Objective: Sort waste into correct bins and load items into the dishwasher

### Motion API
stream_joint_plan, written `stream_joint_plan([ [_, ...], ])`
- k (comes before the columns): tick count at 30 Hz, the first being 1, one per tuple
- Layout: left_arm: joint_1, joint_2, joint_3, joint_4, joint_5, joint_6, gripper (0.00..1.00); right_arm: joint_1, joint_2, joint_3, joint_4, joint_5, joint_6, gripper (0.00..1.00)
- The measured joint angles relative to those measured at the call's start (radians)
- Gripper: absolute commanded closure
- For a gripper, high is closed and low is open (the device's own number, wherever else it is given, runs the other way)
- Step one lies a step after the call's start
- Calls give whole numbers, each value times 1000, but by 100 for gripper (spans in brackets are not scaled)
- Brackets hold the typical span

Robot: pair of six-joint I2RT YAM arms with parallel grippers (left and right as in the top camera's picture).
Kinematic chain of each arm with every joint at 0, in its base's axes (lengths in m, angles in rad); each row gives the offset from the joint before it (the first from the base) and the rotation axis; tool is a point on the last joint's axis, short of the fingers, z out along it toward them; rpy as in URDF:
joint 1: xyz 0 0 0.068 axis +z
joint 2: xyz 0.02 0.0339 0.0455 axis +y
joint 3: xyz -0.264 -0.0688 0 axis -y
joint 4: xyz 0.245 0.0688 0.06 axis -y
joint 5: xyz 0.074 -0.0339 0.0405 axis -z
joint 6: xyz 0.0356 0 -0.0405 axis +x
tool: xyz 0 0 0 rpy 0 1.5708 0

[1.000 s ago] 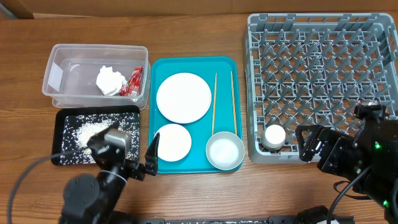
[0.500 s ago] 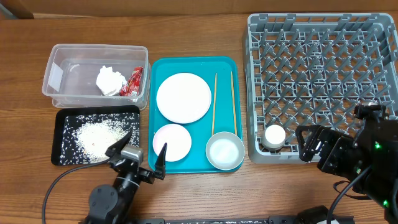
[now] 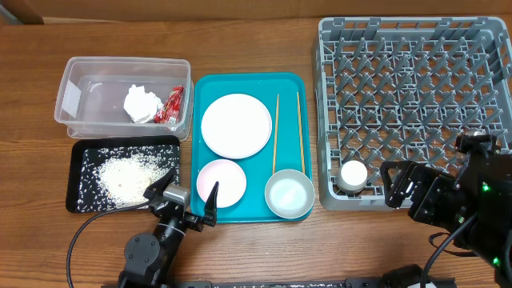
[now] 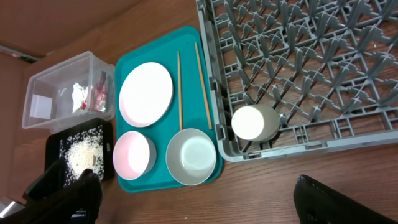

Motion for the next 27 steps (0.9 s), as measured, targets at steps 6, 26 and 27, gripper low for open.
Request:
stream_joint_plan([
  [6, 0, 0, 0, 0, 0, 0, 0, 0, 0, 0, 0, 0, 0, 0],
  [26, 0, 0, 0, 1, 0, 0, 0, 64, 117, -188, 173, -240, 50, 0],
  [27, 0, 0, 0, 0, 0, 0, 0, 88, 146, -222, 173, -243, 60, 0],
])
